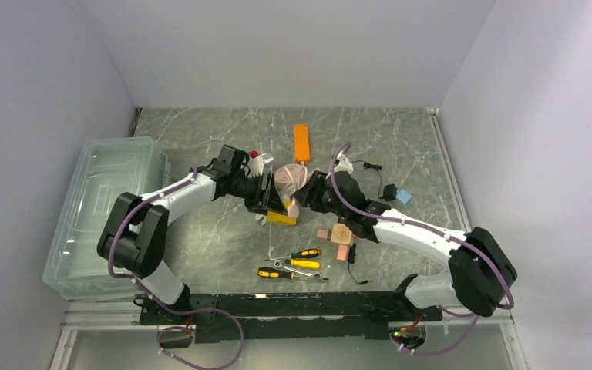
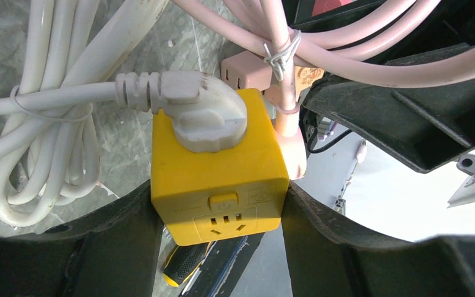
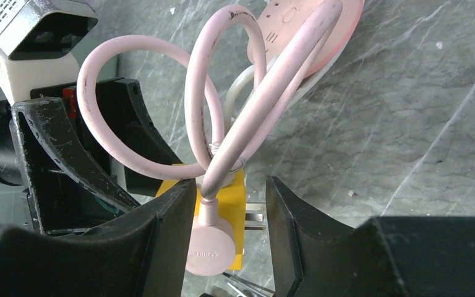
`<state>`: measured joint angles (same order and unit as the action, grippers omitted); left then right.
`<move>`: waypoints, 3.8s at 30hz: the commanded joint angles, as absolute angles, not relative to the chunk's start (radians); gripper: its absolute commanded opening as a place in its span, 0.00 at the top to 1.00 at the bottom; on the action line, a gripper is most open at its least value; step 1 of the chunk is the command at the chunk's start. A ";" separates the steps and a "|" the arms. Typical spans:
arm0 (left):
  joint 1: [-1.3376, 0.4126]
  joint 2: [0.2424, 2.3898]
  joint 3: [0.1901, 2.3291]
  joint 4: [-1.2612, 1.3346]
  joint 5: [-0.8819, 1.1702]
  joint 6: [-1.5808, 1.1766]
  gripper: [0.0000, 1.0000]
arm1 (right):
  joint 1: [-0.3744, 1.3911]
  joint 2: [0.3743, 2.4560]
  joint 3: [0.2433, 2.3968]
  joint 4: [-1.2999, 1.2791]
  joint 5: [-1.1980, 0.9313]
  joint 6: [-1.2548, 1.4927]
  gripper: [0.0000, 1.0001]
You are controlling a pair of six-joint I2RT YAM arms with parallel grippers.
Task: Pull the plug off the socket
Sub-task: Remove the plug from the socket.
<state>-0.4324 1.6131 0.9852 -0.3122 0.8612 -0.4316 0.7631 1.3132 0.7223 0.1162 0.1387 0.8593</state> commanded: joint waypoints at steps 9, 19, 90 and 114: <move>-0.434 1.589 0.974 -0.200 1.018 -0.449 1.00 | 0.747 1.360 0.714 0.299 0.011 0.925 0.57; -0.434 1.575 0.981 -0.217 1.006 -0.432 1.00 | 0.741 1.400 0.720 0.326 0.005 0.972 0.68; -0.278 1.548 1.029 -0.365 0.949 -0.345 1.00 | 0.775 1.380 0.842 0.129 0.102 0.917 1.00; -0.273 1.550 1.036 -0.409 0.873 -0.345 1.00 | 0.723 1.386 0.810 0.192 0.023 0.929 1.00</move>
